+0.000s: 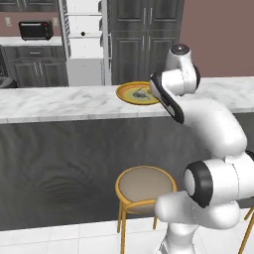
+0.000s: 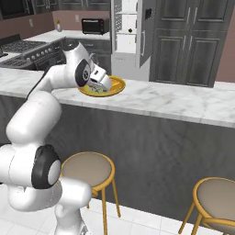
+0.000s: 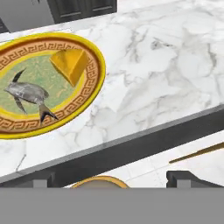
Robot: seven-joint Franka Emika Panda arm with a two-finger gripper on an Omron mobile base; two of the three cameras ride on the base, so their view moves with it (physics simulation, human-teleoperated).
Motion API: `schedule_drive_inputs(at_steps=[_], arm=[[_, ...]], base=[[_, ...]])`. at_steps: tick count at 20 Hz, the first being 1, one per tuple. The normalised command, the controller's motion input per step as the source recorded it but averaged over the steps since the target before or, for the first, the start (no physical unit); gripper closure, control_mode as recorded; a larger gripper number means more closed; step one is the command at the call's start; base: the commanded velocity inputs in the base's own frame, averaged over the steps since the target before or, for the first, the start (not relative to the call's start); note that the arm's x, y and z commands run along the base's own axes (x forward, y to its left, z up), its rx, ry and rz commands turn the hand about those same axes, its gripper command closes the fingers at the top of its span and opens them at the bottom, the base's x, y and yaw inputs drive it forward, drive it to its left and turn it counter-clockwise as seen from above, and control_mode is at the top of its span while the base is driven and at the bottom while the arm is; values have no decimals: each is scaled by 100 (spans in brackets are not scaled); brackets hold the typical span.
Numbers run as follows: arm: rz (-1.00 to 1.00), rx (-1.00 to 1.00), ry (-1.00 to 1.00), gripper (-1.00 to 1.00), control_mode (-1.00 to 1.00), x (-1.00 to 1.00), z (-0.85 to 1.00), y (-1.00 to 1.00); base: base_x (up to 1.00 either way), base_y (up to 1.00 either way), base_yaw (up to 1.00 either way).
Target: Take the cheese, fish, and avocado from the fridge and place them on the plate on the dining counter to create an appetizer plate.
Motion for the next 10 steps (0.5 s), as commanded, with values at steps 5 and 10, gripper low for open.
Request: schedule_drive_inputs(at_steps=[5,10], arm=[[8,3,1,-100,-100,-100,7,0],[15,2,0,-100,-100,-100,0,0]], base=[[0,0,0],[0,0,0]])
